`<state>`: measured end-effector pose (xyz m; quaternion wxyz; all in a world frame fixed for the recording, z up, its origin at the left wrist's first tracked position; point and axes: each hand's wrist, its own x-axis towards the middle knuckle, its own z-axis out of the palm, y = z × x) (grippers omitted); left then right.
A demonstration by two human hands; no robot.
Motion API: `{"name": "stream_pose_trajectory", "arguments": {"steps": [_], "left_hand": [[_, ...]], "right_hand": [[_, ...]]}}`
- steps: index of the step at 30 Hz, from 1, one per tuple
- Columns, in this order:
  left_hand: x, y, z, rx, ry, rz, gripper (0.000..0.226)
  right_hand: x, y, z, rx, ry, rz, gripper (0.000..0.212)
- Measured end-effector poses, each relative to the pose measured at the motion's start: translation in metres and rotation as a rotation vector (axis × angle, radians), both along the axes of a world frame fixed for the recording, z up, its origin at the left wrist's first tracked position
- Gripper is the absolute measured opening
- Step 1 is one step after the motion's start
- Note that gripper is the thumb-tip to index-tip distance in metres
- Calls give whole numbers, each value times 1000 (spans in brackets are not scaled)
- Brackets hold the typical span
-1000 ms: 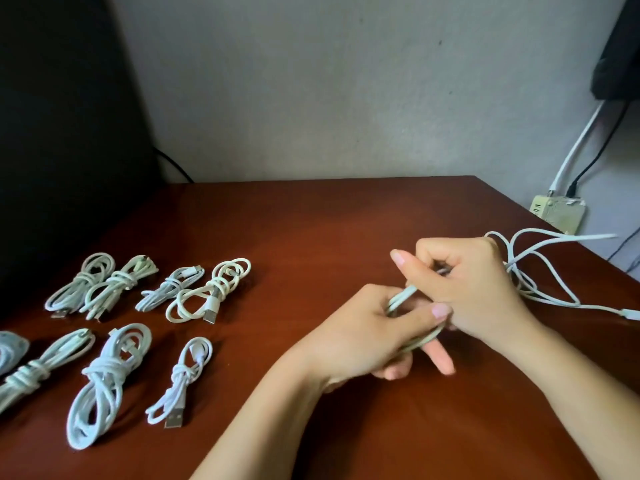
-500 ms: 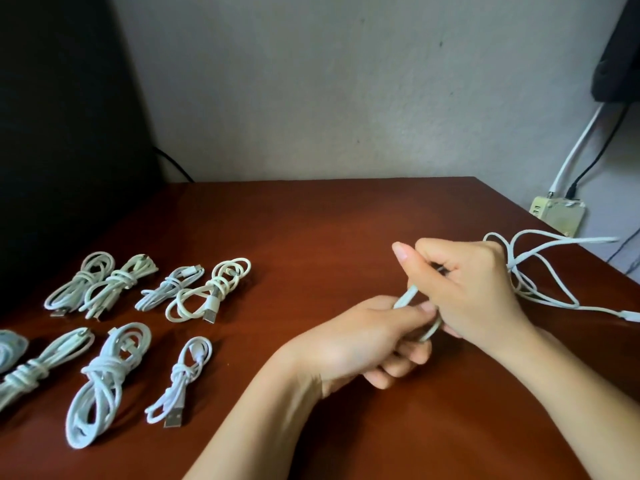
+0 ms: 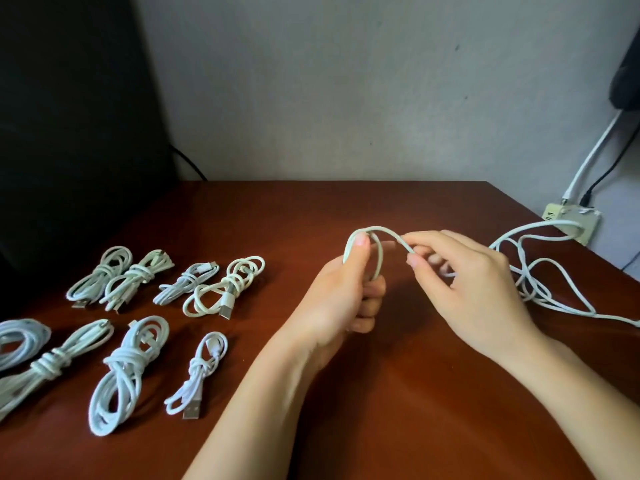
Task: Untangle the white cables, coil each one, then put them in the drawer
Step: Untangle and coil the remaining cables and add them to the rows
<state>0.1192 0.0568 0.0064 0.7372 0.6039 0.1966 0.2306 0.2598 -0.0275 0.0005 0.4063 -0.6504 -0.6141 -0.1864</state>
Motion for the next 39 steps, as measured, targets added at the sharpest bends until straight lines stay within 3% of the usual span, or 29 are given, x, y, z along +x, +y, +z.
{"name": "stream_pose_trajectory", "arguments": {"steps": [6,15,19,22,30,33,35,39], "left_hand": [[3,2,0,20,-49,22,49],[5,0,-2,140,34,19,36],[7,0,-5,79,-48,36,51],[5,5,-4,59,-95,103,38],[-6,26,-13,449,33,408,29],[-6,27,-10,250,14,476,27],[-7,29,-4,-31,-143,446,28],[-13,36,1,-385,-407,460,30]], "right_hand": [[-7,-2,1,-46,-91,48,15],[-11,-4,0,-94,-109,93,13],[-12,-1,0,-21,-131,90,17],[-8,0,2,-24,-198,67,27],[23,0,3,-37,-279,-191,35],[28,-1,5,-113,-225,-196,43],[25,-1,6,-130,-169,-140,42],[9,-3,7,-81,5,5,28]]}}
